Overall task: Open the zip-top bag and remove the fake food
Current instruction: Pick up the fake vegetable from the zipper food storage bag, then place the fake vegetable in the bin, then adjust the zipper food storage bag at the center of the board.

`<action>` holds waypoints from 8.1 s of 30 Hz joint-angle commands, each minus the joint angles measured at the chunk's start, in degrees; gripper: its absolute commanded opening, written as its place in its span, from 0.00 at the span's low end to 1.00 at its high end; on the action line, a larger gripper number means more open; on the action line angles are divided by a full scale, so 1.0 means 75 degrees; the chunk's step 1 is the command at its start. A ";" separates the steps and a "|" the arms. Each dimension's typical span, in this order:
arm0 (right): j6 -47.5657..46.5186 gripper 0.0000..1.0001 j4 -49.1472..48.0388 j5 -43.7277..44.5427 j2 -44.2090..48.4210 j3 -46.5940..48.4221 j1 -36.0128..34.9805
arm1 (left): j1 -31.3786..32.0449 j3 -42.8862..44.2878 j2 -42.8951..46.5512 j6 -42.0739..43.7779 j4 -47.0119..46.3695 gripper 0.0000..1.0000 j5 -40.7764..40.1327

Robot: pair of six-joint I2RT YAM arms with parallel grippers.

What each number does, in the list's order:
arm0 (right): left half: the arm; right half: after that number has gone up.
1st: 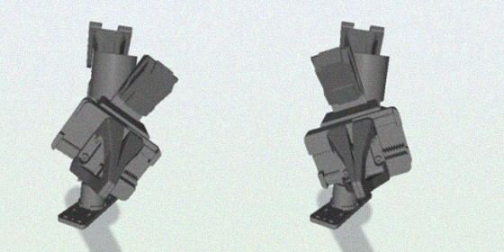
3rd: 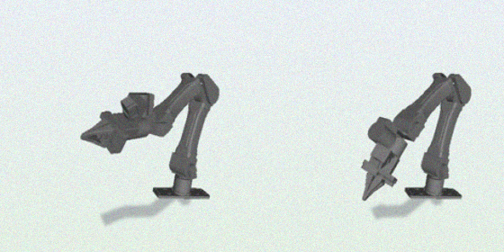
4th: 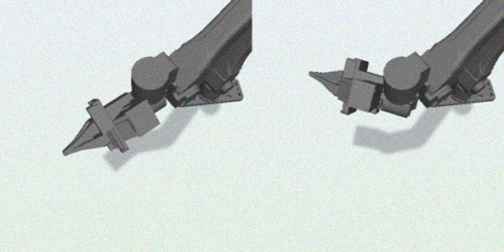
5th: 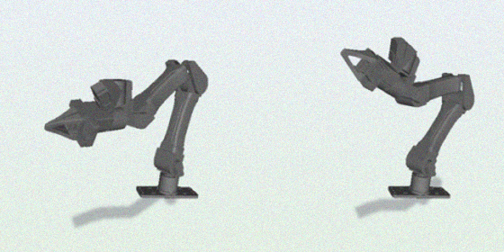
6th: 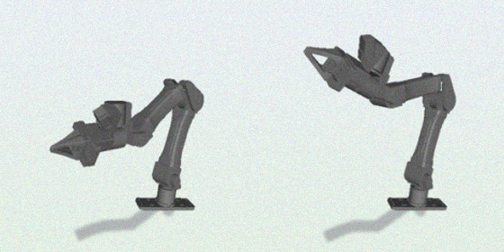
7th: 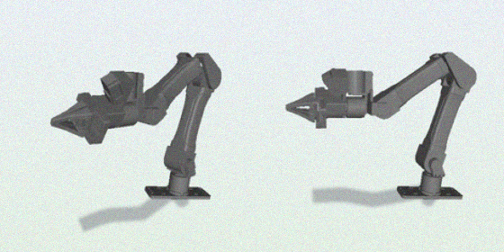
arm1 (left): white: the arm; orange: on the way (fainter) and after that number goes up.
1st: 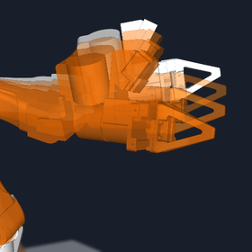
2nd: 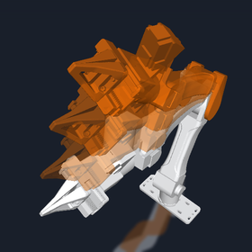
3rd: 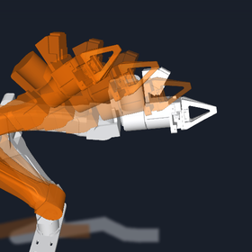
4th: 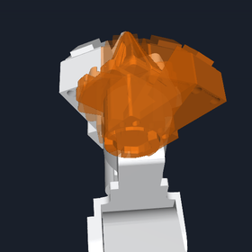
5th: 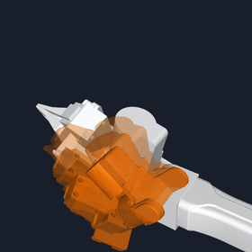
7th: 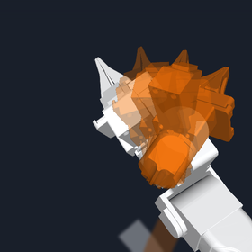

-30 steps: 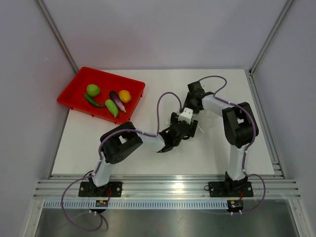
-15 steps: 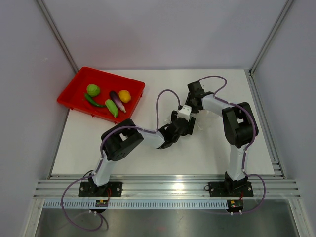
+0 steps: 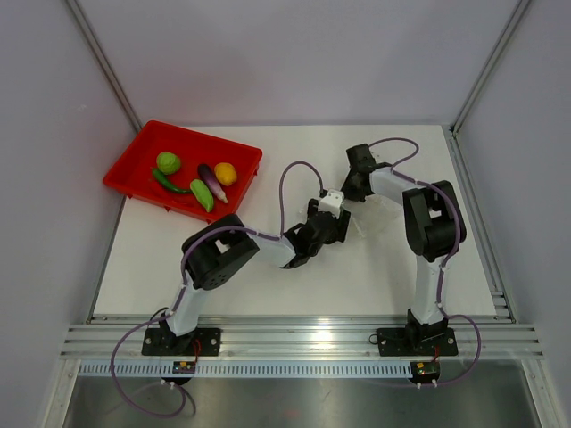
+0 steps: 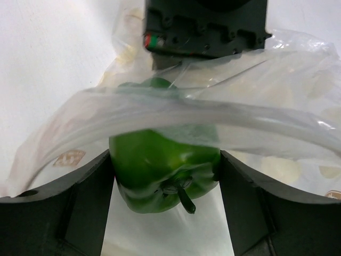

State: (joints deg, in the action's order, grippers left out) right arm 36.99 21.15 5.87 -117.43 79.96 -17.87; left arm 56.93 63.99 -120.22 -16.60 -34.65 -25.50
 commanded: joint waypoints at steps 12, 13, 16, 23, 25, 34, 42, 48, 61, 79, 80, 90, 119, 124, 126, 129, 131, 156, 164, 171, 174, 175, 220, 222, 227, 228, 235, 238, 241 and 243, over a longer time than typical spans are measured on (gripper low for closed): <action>0.0868 0.09 0.0086 0.0846 0.0106 -0.0408 0.0742 | -0.0043 -0.0516 0.1041 0.0514 -0.0548 0.52 0.0257; 0.0984 0.10 0.0156 0.1044 0.0118 -0.0385 0.0742 | -0.0043 -0.0516 0.1146 0.0537 -0.0513 0.52 0.0363; 0.1219 0.11 0.0414 0.1408 0.0106 -0.0326 0.0754 | -0.0032 -0.0318 0.1322 0.0561 -0.0022 0.50 0.0868; 0.1384 0.11 0.0556 0.1515 0.0211 -0.0361 0.0859 | 0.0027 0.0373 0.1557 0.0128 0.2074 0.49 0.0565; 0.1384 0.11 0.0520 0.1468 0.0293 -0.0419 0.0906 | 0.0027 0.0596 0.1557 0.0174 0.2989 0.49 0.0540; 0.1560 0.11 0.0392 0.1514 0.0598 -0.0736 0.1082 | -0.0043 0.0410 0.2423 0.0139 0.3823 0.49 0.0224; 0.1314 0.11 0.0380 0.1339 0.0984 -0.0783 0.1093 | -0.0547 0.0047 0.3197 -0.0037 0.3999 0.49 -0.0209; 0.1173 0.15 0.0263 0.0754 0.1628 -0.1005 0.1082 | -0.1085 -0.0538 0.3865 -0.0375 0.3777 0.49 -0.0585; 0.0915 0.18 -0.0136 -0.0126 0.2532 -0.1451 0.0848 | -0.2363 -0.1524 0.5342 -0.0424 0.3449 0.47 -0.2188; 0.0763 0.18 -0.0393 -0.0595 0.2731 -0.1580 0.0754 | -0.4109 -0.1934 0.4886 -0.1560 0.3413 0.47 -0.2601; 0.0763 0.18 -0.0417 -0.0618 0.2754 -0.1603 0.0742 | -0.4156 -0.1841 0.4758 -0.1699 0.3495 0.47 -0.2589; 0.0751 0.18 -0.0429 -0.0700 0.2731 -0.1592 0.0754 | -0.4847 -0.1899 0.3983 -0.2333 0.3636 0.48 -0.2401; 0.0446 0.30 -0.0124 -0.0537 0.3188 -0.1556 0.0882 | -0.2295 -0.2309 0.5753 -0.1021 0.2665 0.83 -0.2380; 0.0610 0.31 0.0063 -0.0198 0.3352 -0.1615 0.1093 | -0.1662 -0.2134 0.5320 -0.0623 0.2523 0.79 -0.1745; 0.0669 0.31 0.0203 -0.0022 0.3375 -0.1627 0.1210 | -0.1275 -0.2075 0.4934 -0.0623 0.2453 0.77 -0.1862; 0.0844 0.32 0.0321 0.0318 0.3446 -0.1650 0.1316 | -0.0771 -0.1958 0.4396 -0.0809 0.2406 0.73 -0.2025; 0.0915 0.34 0.0368 0.0494 0.3481 -0.1673 0.1363 | -0.0246 -0.1771 0.4090 -0.0845 0.2417 0.72 -0.2201; 0.0540 0.62 0.1188 0.1971 0.1760 -0.0432 0.1445 | 0.1129 -0.0703 0.2272 -0.2333 0.3227 0.74 -0.1688; 0.0587 0.53 0.1106 0.2053 0.1255 -0.0326 0.1457 | 0.1093 -0.0505 0.1874 -0.2404 0.3214 0.73 -0.1253; 0.0681 0.15 0.0954 0.2054 0.1512 -0.0548 0.1445 | 0.1082 -0.0551 0.1944 -0.2369 0.3168 0.73 -0.1276; 0.0681 0.00 0.0884 0.1890 0.1606 -0.0595 0.1457 | 0.1082 -0.0563 0.1897 -0.2369 0.3109 0.73 -0.1183; 0.0693 0.00 0.0895 0.1843 0.1629 -0.0595 0.1445 | 0.1082 -0.0574 0.1874 -0.2369 0.3016 0.73 -0.1148; 0.0083 0.13 -0.0790 0.3078 0.4851 -0.2445 0.0179 | 0.0308 -0.1043 0.2049 -0.2826 0.2734 0.70 -0.0819; 0.0130 0.13 -0.0979 0.2676 0.4992 -0.2552 0.0214 | 0.0308 -0.1031 0.2049 -0.2814 0.2746 0.70 -0.0819; 0.0505 0.00 -0.0863 0.2007 0.5192 -0.2588 0.0367 | 0.0297 -0.1032 0.2038 -0.2814 0.2734 0.70 -0.0808; 0.0517 0.00 -0.0770 0.1925 0.5169 -0.2564 0.0367 | 0.0308 -0.1031 0.2026 -0.2802 0.2734 0.70 -0.0819; 0.0856 0.00 0.0696 0.0988 0.4069 -0.1486 0.0484 | 0.0308 -0.0996 0.2014 -0.2802 0.2746 0.70 -0.0854; 0.1032 0.00 0.0579 0.0207 0.3950 -0.1533 0.0694 | 0.0308 -0.0985 0.2002 -0.2802 0.2769 0.69 -0.0854; 0.1045 0.00 0.0544 0.0048 0.4066 -0.1579 0.0730 | 0.0297 -0.0996 0.2026 -0.2802 0.2769 0.69 -0.0878; 0.1056 0.00 0.0451 0.0329 0.4242 -0.1766 0.0718 | 0.0308 -0.1008 0.2038 -0.2802 0.2769 0.69 -0.0878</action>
State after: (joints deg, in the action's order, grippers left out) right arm 43.88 24.95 9.72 -87.94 66.41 -12.75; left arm 59.51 55.46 -105.86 -37.15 -12.23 -31.64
